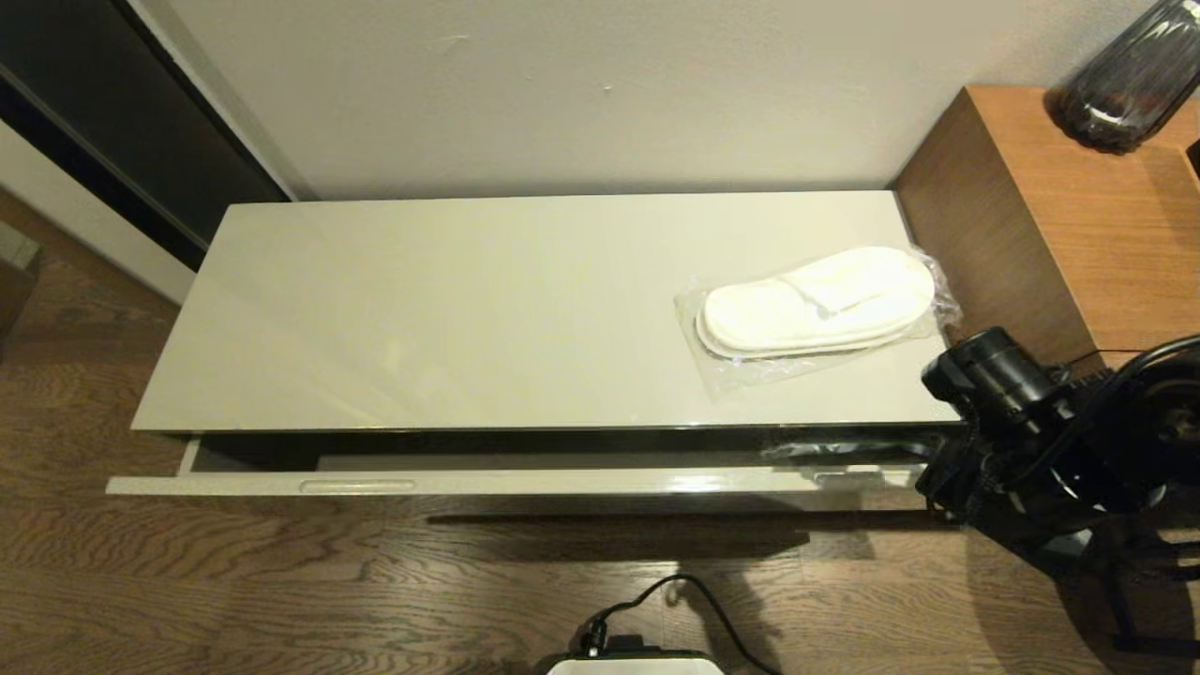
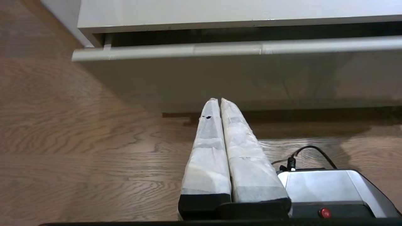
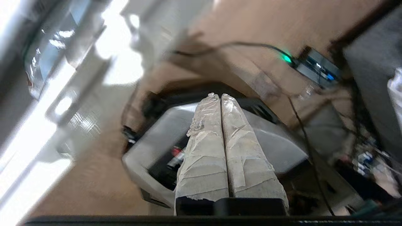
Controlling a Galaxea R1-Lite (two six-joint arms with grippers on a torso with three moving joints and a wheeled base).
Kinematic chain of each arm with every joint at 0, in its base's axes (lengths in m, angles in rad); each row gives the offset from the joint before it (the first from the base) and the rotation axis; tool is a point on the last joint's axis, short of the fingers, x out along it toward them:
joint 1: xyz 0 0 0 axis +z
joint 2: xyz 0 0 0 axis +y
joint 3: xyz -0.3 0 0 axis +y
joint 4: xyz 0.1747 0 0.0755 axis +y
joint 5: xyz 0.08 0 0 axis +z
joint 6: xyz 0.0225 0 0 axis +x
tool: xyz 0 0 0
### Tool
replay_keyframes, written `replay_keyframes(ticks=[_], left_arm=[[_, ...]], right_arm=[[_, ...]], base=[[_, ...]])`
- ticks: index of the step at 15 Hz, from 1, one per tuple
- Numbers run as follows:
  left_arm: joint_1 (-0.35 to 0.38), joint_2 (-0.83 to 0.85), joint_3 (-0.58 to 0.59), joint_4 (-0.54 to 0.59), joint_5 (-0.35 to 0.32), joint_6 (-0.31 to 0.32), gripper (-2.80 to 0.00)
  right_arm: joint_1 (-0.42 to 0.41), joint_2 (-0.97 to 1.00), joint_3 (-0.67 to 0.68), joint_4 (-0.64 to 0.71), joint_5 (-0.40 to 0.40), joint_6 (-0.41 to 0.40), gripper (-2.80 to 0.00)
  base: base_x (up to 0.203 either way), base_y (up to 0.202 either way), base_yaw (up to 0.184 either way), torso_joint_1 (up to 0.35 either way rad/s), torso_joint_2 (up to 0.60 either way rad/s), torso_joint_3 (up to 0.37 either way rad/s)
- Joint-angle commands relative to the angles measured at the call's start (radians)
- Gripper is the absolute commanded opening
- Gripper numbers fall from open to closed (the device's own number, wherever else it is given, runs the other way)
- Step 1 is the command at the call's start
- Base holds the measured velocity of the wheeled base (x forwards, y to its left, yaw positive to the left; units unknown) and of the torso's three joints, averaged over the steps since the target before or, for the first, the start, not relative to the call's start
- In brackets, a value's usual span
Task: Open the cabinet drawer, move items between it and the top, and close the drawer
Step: Close the drawer
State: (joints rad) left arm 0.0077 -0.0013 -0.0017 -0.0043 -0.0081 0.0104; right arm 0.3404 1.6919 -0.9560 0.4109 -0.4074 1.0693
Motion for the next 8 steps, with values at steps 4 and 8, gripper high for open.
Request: replay_keyframes(ticks=[4, 8], left_arm=[[0.0, 0.001, 0.0, 0.0, 0.0, 0.0, -2.8], [-0.001, 0.001, 0.0, 0.0, 0.0, 0.0, -2.8]], right_arm=[[-0.009, -0.089, -0.012, 0.023, 0.001, -0.011, -2.8], [-0.01, -0.137, -0.071, 0.074, 0.001, -0.049, -2.8]], base=[[0.0, 0.0, 0.0, 0.0, 0.0, 0.0], [0.0, 0.0, 0.0, 0.0, 0.0, 0.0]])
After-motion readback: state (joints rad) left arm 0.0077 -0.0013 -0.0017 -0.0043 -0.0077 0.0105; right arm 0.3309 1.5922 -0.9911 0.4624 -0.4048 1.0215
